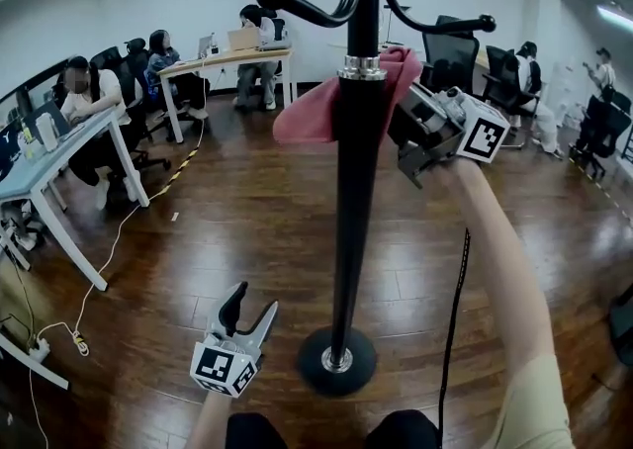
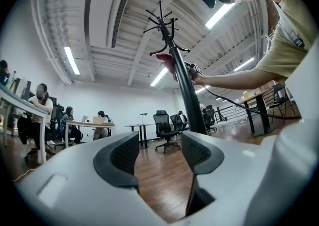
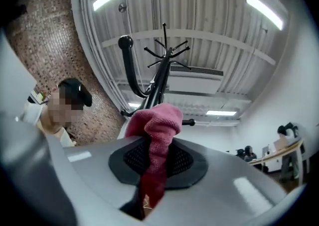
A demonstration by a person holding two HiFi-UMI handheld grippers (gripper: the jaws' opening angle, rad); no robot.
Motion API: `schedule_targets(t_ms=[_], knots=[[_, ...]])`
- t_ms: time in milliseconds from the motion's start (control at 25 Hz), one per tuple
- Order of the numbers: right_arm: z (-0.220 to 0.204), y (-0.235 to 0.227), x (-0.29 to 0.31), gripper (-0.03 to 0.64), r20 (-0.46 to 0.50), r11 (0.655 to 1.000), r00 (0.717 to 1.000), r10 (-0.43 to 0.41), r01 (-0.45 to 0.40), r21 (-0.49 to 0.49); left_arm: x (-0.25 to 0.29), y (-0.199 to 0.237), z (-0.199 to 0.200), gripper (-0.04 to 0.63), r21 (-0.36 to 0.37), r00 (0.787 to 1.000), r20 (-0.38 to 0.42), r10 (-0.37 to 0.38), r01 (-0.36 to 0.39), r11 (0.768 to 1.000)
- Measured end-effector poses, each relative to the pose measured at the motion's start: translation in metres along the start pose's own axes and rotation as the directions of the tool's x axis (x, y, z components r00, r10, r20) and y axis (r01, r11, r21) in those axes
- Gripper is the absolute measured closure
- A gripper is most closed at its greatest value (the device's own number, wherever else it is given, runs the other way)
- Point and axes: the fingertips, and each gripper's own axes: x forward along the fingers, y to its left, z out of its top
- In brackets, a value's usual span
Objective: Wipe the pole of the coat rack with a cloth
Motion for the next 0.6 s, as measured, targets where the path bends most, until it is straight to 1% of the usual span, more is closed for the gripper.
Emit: schedule_targets(t_ms=[80, 160, 280, 320, 400, 600], knots=[[0.001, 0.008, 0.007, 0.574, 0.001, 0.996, 0.998, 0.068, -0.068, 0.059, -0.002, 0.007, 0.0, 0.35, -0.009, 1.0, 0.011, 0.011, -0.011, 1.0], [-0.002, 0.012, 0.006, 0.574, 0.02, 0.984, 0.993, 0.119, -0.121, 0.129, -0.002, 0.009, -0.004, 0.35, -0.019, 1.0, 0.016, 0.016, -0.016, 1.0], [-0.011, 0.016, -0.001, 0.578, 0.069, 0.965, 0.985, 0.16, -0.171, 0.199, -0.002, 0.004, -0.017, 0.35, -0.029, 1.0, 0.009, 0.01, -0.01, 1.0], [-0.016, 0.018, -0.005, 0.578, 0.079, 0.961, 0.983, 0.164, -0.178, 0.212, -0.003, 0.002, -0.02, 0.35, -0.034, 1.0, 0.002, 0.008, -0.008, 0.999], [-0.033, 0.023, -0.016, 0.578, 0.068, 0.955, 0.983, 0.171, -0.182, 0.232, -0.003, 0.001, -0.027, 0.35, -0.043, 1.0, -0.01, 0.009, -0.01, 0.999], [-0.105, 0.037, -0.054, 0.58, -0.017, 0.943, 0.986, 0.164, -0.152, 0.298, -0.008, 0.006, -0.052, 0.35, -0.052, 0.999, -0.032, 0.02, -0.022, 0.998]])
